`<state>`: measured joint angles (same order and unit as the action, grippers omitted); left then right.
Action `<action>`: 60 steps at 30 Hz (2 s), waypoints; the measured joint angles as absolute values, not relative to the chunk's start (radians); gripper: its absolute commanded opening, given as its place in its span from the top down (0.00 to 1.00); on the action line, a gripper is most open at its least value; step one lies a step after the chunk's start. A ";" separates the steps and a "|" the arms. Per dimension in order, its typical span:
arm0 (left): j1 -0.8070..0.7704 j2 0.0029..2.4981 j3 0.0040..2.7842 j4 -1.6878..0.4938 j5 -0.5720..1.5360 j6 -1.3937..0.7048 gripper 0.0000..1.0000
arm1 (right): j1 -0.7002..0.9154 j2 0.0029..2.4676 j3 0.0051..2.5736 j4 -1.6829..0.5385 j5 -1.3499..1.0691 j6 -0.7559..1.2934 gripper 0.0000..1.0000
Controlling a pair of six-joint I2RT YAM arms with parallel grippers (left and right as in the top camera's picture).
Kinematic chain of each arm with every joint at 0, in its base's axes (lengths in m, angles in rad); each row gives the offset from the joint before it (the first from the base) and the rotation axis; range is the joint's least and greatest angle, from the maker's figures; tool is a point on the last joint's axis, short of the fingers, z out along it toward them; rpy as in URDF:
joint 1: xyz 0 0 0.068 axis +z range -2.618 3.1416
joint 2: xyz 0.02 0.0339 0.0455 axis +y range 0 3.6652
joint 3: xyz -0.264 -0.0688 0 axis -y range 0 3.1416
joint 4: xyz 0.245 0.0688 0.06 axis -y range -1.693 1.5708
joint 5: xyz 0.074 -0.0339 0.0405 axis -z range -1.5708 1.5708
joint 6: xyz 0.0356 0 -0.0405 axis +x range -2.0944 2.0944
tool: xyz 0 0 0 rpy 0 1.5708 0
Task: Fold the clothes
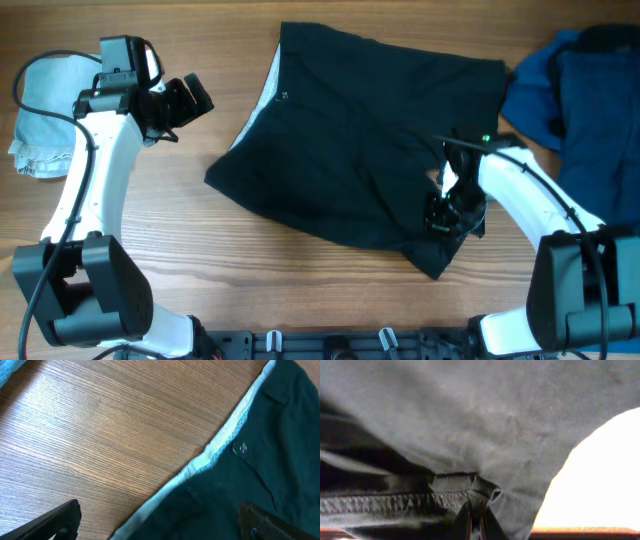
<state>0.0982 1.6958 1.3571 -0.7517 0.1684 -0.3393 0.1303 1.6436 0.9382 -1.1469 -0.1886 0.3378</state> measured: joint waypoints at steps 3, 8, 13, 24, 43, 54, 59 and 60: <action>0.098 1.696 1.357 -0.752 0.168 -0.340 0.00 | 0.130 1.644 0.889 -1.095 -0.124 0.413 0.79; 0.098 1.696 1.357 -0.733 0.168 -0.340 0.00 | 0.130 1.644 0.932 -1.067 -0.120 0.404 0.30; 0.096 1.696 1.357 -0.680 0.288 -0.282 0.02 | 0.129 1.643 1.232 -1.159 -0.142 0.354 0.01; -0.040 1.971 1.358 -0.519 0.401 -0.116 0.14 | -0.110 1.643 1.293 -1.084 -0.063 0.310 0.06; -0.116 2.029 1.358 -0.479 0.435 -0.049 0.29 | -0.112 1.643 1.293 -1.046 -0.009 0.255 0.06; -0.116 2.029 1.358 -0.431 0.417 -0.042 0.37 | -0.112 1.643 1.293 -1.045 -0.006 0.254 0.11; -0.116 2.033 1.358 -0.408 0.417 -0.042 0.34 | -0.112 1.643 1.293 -1.045 -0.006 0.247 0.12; -0.116 2.042 1.358 -0.406 0.417 -0.042 0.35 | -0.112 1.643 1.293 -1.046 -0.006 0.247 0.12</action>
<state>-0.1158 2.0418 1.3582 -0.4057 0.4168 -0.0418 -0.1123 1.6432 1.2930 -1.0458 -0.0059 0.2470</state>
